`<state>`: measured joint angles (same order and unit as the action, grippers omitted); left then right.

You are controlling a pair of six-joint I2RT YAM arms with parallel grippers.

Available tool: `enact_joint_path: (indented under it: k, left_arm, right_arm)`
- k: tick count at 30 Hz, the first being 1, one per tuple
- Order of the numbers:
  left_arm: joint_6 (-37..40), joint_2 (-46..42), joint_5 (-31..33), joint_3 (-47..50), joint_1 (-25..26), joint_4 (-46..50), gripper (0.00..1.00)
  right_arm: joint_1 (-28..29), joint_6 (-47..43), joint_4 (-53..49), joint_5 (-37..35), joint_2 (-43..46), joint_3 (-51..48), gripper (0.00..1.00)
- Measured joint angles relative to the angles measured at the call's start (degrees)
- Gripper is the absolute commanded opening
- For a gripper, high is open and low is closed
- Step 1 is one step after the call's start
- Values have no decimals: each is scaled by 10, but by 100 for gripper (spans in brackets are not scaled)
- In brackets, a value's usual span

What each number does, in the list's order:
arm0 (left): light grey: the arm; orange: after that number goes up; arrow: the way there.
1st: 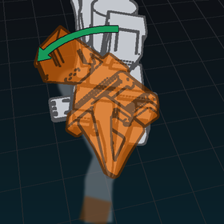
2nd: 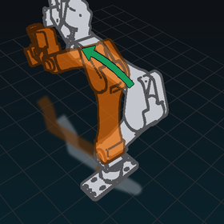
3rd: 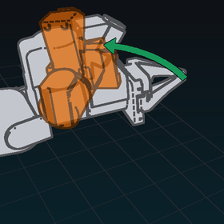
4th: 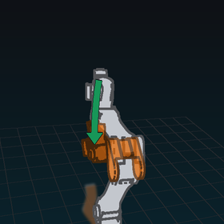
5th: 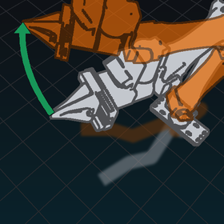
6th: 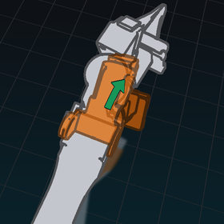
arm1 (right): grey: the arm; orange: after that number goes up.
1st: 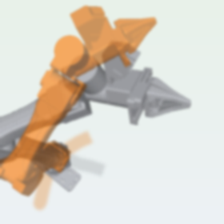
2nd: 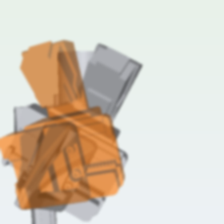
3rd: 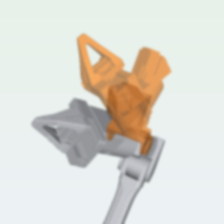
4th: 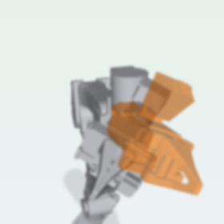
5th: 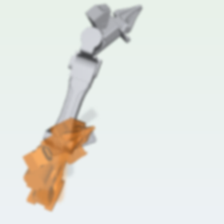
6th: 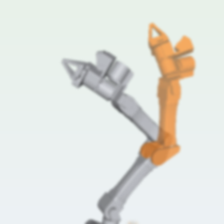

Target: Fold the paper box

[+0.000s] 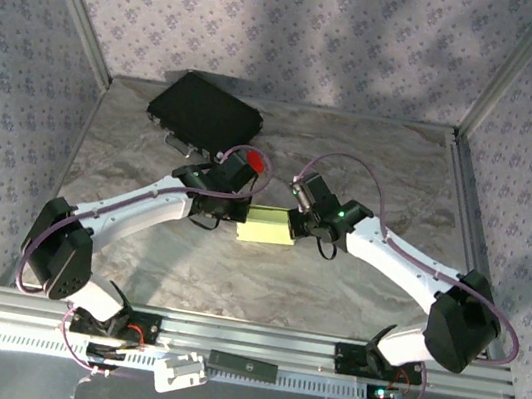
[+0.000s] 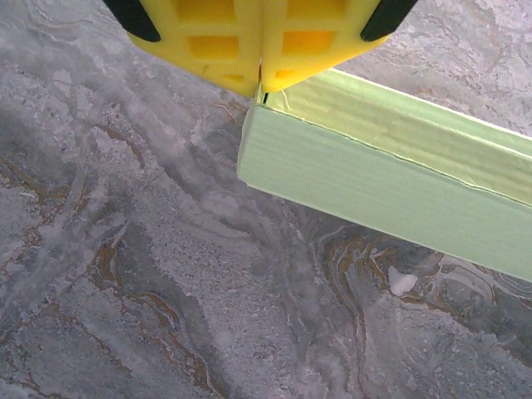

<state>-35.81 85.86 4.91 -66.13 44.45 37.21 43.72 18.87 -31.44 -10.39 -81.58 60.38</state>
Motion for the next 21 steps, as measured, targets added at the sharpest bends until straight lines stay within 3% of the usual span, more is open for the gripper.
enact_joint_path:
  k: [21]
  left_arm:
    - [4,0,0,0,0,5,0]
  right_arm:
    - [0,26,-122,-6,-58,119,0]
